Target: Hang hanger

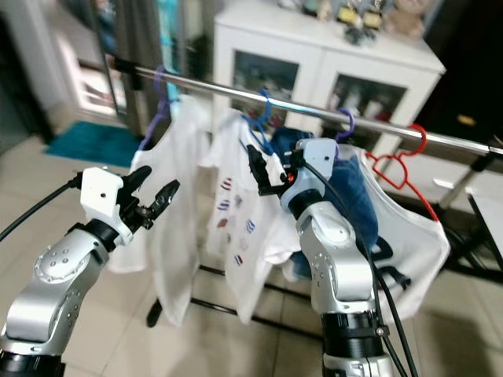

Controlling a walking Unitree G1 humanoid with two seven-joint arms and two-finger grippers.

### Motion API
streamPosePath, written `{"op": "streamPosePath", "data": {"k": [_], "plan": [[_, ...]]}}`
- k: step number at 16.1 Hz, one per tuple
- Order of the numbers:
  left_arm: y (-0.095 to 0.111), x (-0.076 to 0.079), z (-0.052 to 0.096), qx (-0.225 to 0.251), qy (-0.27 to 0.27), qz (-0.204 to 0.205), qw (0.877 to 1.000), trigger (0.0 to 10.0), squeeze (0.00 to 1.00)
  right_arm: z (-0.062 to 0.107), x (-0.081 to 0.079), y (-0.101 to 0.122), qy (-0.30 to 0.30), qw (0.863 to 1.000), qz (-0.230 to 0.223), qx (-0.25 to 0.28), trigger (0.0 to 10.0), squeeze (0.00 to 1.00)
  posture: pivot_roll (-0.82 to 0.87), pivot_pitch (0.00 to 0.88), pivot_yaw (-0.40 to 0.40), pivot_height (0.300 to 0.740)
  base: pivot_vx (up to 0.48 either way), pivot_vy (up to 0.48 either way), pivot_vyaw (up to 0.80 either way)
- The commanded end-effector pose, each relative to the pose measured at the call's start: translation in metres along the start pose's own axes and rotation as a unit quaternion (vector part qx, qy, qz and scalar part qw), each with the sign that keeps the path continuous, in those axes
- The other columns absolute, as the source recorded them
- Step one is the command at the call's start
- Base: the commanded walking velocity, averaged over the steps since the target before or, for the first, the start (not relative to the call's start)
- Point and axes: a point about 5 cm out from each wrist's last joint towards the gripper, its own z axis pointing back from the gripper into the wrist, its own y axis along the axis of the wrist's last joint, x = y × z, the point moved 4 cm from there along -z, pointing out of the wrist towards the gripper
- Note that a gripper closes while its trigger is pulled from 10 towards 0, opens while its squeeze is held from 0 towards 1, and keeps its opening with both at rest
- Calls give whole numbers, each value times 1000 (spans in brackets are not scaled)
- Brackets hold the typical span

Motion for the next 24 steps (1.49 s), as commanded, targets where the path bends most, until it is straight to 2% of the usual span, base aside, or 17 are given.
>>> {"op": "streamPosePath", "data": {"k": [1,6,8,12,14,16,19,20,22,24], "plan": [[3,2,-2,4,-4,-5,1000,10000,0,0,4,-4,-11,1000,5,-10,10000,1000,44,0,-96,740,0,0,0],[5,2,-7,6,-6,5,1000,10000,0,0,9,-3,-30,1000,0,-8,10000,1000,26,0,-85,740,0,0,0],[6,5,-9,9,-13,12,1000,10000,0,2,13,-5,-40,999,17,-18,10000,1000,21,0,-84,740,0,0,0],[5,5,-8,8,-14,12,1000,10000,0,-2,21,3,-58,998,20,-8,10000,1000,26,0,-91,740,255,0,200],[5,6,-7,8,-14,15,1000,10000,0,-2,24,4,-64,997,41,-9,10000,1000,28,0,-97,740,293,0,0],[5,6,-7,8,-15,15,1000,10000,0,-2,25,4,-68,997,42,-10,10000,1000,28,0,-97,740,309,0,0],[5,6,-7,7,-18,16,1000,10000,0,-1,34,7,-93,995,46,-6,10000,1000,26,0,-94,740,309,0,533],[4,9,-7,5,-29,16,999,10000,0,0,38,8,-98,994,52,-10,10000,1000,26,0,-94,740,311,0,0],[2,30,-4,-6,-113,6,994,10000,0,1,53,11,-118,989,79,-28,10000,1000,28,0,-101,740,0,0,0],[4,41,-1,-8,-171,17,985,10000,0,1,58,12,-83,991,94,-55,10000,1000,25,0,-97,740,0,0,0]]}}
